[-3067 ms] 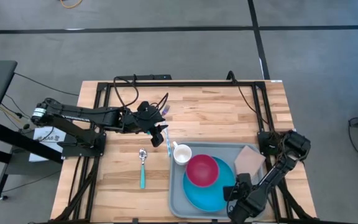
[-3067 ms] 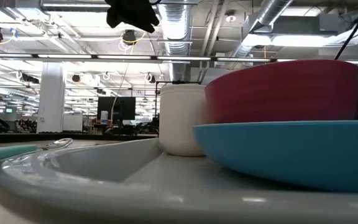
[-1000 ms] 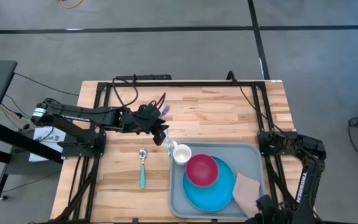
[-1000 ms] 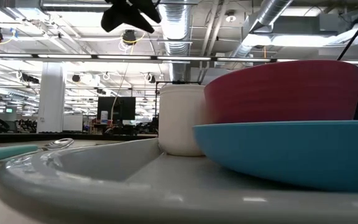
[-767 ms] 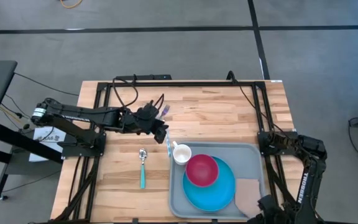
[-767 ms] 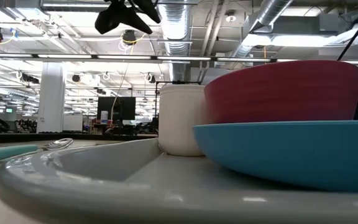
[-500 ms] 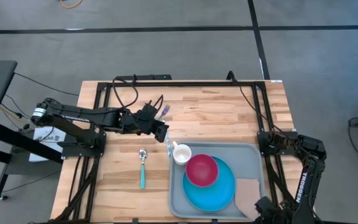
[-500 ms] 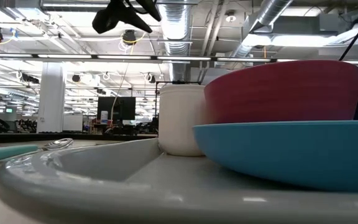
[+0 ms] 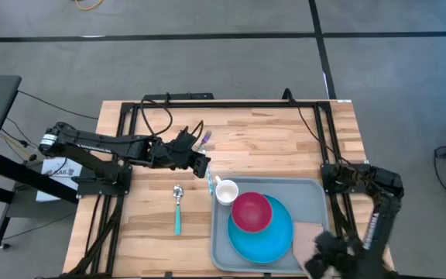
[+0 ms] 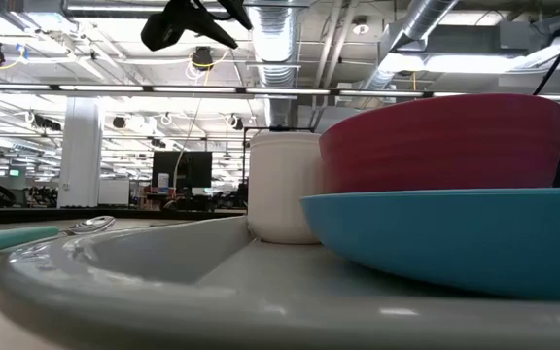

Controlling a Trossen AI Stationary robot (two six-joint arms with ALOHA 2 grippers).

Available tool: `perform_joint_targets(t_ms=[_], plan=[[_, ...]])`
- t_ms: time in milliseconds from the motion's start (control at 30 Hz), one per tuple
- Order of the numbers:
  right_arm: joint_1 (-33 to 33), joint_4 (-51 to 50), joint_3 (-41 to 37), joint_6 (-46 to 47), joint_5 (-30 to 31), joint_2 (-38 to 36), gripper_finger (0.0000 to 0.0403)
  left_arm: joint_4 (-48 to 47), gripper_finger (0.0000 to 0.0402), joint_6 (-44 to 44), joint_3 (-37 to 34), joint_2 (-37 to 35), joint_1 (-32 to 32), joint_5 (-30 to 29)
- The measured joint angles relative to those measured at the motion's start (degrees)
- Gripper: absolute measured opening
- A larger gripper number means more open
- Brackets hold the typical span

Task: Set up tray
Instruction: Put the brown napkin on the gray tray

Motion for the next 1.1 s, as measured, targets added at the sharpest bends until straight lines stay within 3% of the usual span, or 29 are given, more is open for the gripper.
perform_joint_targets(t_ms=[100,200,367,500,600,833,967,1100], plan=[[-3.24,7.57,-3.95,-5.29,0.43,0.11,0.0187,-0.06,0.0127,0.02,0.00,0.00,0.00,-0.04],[-5.95,8.61,-5.96,-8.36,0.21,0.17,0.0161,-0.13,0.0127,0.02,0.00,0.00,-0.01,-0.22],[-8.85,8.10,-8.80,-8.78,-5.32,0.16,0.0101,-0.18,0.0127,0.04,0.00,0.00,0.00,-0.49],[-8.70,9.31,-7.97,-14.80,-10.47,0.15,0.0066,-0.21,0.0127,0.04,0.00,0.00,-0.02,-0.05],[-8.85,9.20,-6.61,-16.02,-13.13,0.16,0.0059,-0.21,0.0127,0.07,0.00,0.00,-0.02,-0.29],[-8.82,8.97,-4.69,-21.10,-12.05,0.14,0.0058,-0.21,0.0127,0.09,0.00,0.00,-0.02,-2.14],[-9.90,10.51,-9.07,-20.69,-12.07,0.10,0.0058,-0.21,0.0127,0.11,0.00,0.00,0.00,-3.37],[-11.00,20.96,-14.66,-23.37,-12.46,0.12,0.0058,-0.25,0.0127,0.11,0.00,0.00,0.00,-3.45]])
